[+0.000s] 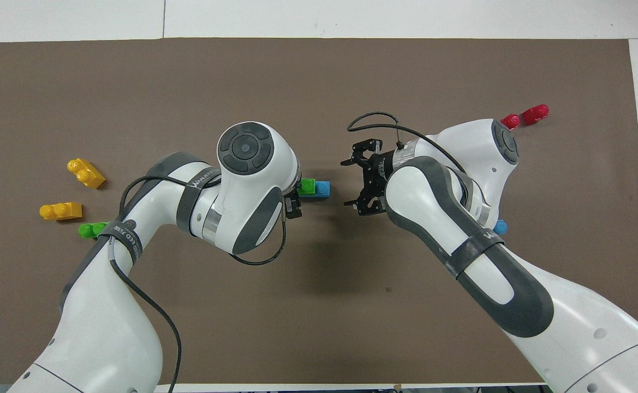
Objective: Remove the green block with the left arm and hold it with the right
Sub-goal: 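Grasp the green end with the left gripper while the right gripper grasps blue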
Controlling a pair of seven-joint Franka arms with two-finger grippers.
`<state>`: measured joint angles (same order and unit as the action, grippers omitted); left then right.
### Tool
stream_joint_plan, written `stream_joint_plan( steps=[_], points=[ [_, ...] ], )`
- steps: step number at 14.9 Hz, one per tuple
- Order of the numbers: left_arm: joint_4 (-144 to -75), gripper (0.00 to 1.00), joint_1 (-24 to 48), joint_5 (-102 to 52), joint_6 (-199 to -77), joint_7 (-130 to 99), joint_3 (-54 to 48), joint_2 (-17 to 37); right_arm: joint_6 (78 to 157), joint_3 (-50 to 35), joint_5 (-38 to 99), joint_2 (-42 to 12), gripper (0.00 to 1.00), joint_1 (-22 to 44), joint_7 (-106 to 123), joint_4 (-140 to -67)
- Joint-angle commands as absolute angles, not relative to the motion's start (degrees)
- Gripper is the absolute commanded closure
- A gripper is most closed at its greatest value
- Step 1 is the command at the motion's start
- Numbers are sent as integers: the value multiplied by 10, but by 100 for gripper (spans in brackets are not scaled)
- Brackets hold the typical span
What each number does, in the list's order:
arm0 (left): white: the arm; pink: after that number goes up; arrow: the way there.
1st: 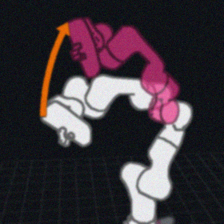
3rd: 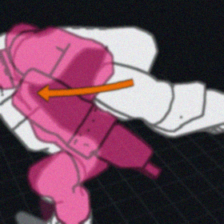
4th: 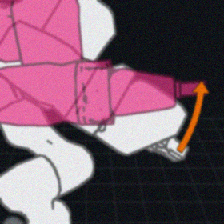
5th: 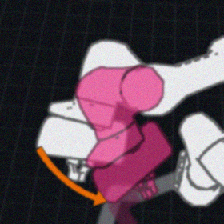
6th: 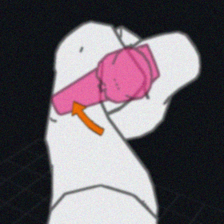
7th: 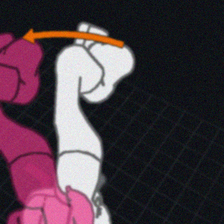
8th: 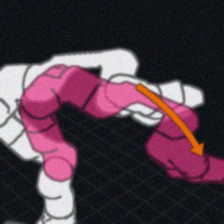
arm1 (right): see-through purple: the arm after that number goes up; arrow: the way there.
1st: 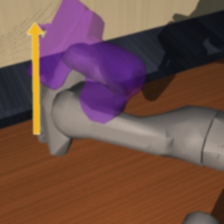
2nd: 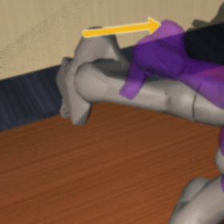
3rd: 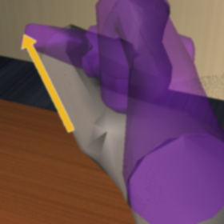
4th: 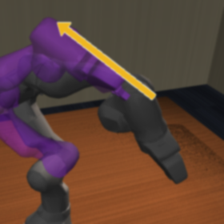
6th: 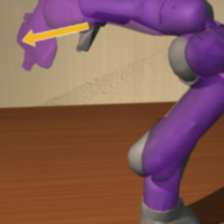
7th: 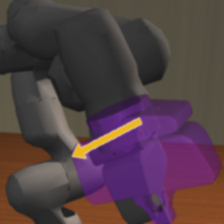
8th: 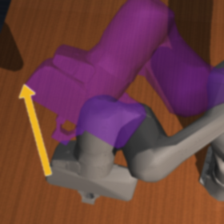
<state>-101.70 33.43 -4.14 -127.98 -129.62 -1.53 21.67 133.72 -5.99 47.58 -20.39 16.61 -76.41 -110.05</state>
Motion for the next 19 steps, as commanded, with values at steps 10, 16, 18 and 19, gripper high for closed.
stream_joint_plan(
  steps=[10, 16, 18, 19],
  points=[
    [-1030, 0, 345, -33, -1288, -1306, -8, 218, 1433, -61, 497, -258, 10, 211, -764, -1092],
    [-1037, 0, 355, -31, -1286, -1314, -7, 216, 1464, -60, 505, -260, 10, 230, -765, -1092],
    [-1037, 0, 354, -26, -1286, -1322, -7, 216, 1481, -60, 505, -265, 10, 239, -765, -1092],
    [-1037, 0, 354, -25, -1286, -1322, -7, 216, 1482, -60, 505, -267, 10, 239, -764, -1092]
  ],
)
